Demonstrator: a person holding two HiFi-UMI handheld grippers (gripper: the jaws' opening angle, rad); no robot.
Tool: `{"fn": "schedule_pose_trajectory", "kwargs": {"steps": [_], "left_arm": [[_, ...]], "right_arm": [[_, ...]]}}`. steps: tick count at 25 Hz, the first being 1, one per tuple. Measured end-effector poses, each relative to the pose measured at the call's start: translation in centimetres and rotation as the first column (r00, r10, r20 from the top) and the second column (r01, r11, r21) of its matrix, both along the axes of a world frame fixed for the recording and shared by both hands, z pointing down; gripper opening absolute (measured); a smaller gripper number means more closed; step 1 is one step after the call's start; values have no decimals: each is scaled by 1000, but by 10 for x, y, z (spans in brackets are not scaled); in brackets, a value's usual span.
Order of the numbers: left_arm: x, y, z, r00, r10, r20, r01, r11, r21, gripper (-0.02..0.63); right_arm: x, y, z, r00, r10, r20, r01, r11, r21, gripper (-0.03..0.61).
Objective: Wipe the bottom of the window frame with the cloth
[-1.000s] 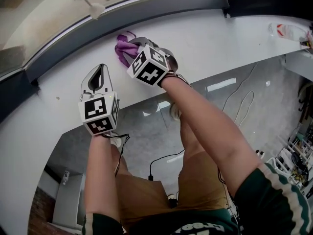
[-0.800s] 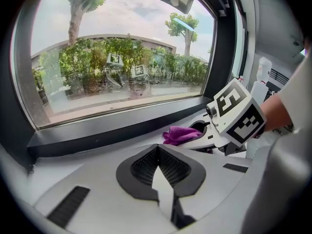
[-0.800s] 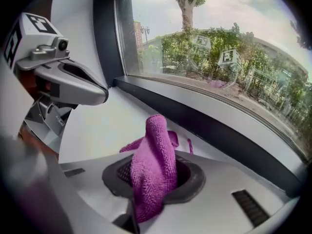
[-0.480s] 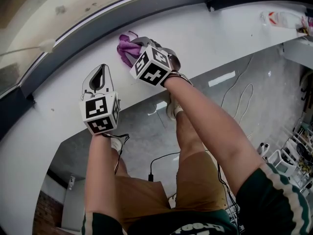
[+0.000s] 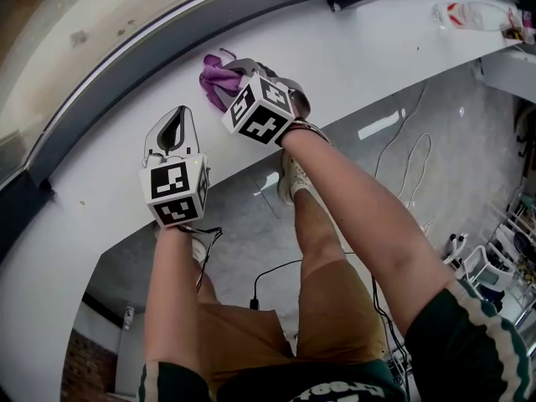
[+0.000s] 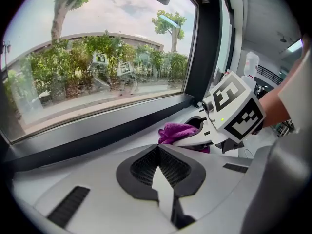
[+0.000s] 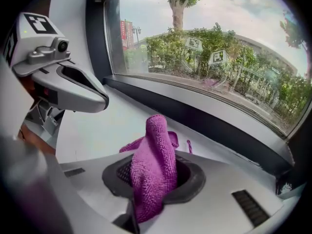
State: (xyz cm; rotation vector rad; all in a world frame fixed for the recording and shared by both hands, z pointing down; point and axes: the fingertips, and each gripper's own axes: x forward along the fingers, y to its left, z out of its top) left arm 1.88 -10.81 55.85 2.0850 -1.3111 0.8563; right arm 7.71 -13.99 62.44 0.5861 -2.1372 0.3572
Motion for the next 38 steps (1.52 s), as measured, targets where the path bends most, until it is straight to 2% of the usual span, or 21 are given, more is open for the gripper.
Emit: {"fn": "schedule_pose_trajectory", "kwargs": {"steps": [18,38], "left_arm": [[95,-23,7,996,87,-16,-87,996,19,8],[182,-42,13,992,124,-15,-123,992,40,8]], "right_arm": [[101,-19,2,997,78,-21,-78,996,34,97],[194,-48,2,993,113,-24,-111,991,70,97]]}}
